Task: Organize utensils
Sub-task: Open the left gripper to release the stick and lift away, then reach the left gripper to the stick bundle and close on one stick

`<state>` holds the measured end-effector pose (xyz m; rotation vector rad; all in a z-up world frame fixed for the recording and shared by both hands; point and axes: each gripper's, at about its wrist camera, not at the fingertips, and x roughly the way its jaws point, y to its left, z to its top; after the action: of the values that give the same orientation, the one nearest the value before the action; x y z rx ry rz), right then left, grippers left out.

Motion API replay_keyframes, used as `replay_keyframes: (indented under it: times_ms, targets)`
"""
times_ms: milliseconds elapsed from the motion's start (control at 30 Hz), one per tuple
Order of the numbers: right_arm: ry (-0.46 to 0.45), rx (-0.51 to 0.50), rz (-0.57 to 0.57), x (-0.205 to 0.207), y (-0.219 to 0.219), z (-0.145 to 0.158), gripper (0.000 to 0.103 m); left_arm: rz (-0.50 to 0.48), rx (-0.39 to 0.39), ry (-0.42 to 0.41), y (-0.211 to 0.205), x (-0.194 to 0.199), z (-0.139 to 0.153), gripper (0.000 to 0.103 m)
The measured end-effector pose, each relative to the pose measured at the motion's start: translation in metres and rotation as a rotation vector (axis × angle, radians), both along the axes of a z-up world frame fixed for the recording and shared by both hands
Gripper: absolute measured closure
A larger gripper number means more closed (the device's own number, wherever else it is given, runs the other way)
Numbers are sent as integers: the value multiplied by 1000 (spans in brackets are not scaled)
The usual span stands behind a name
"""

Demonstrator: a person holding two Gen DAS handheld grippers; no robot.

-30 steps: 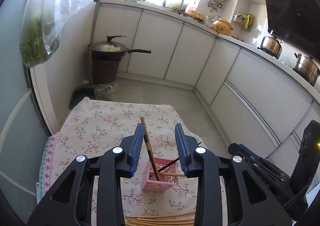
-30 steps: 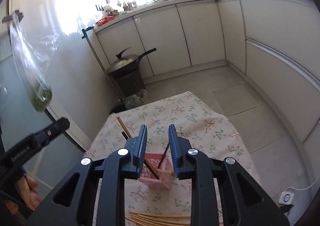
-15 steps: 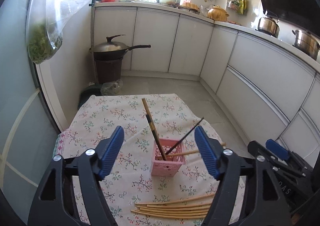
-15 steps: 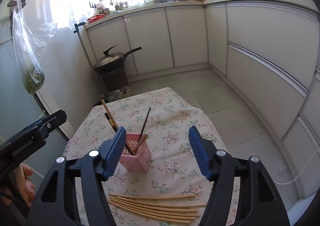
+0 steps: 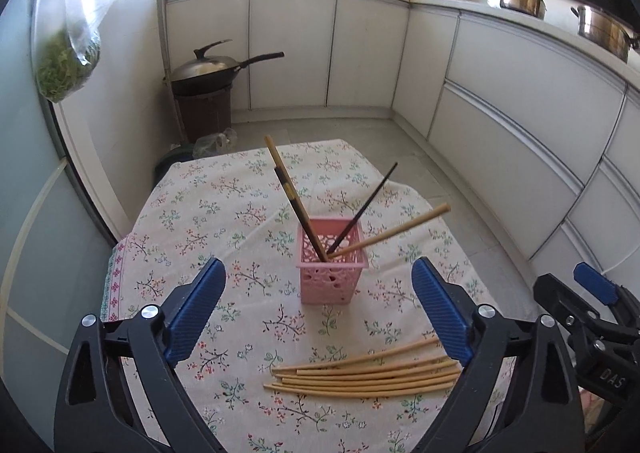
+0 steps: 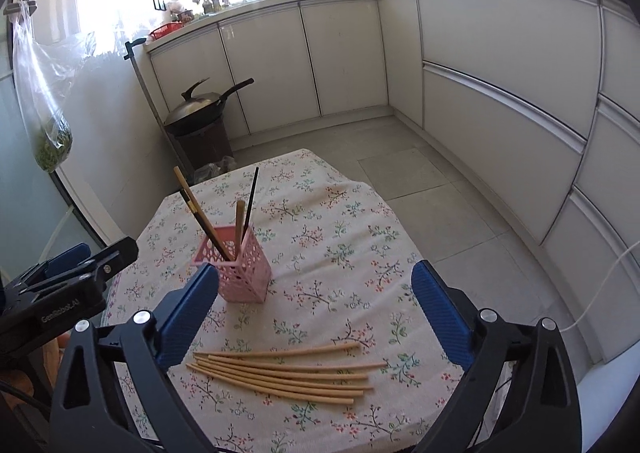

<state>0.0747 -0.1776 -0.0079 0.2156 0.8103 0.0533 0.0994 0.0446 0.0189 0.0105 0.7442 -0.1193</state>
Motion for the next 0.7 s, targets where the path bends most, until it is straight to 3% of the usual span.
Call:
replay_keyframes:
  times_ms: [267,433,533,700]
  targets:
    - [131,69,141,-64,13,-20,8,-119,30,162,-17,10,-31,8]
    - [178,-93,183,-111,24,-51,8,-235,71,316,-43,16,-67,7]
    - [218,-132,197,-117,21,-64,8,-321,105,412,-68,21,-90,7]
    - [258,-81,169,-110,8,-71,8,-422,168,541,-113,36,-132,8]
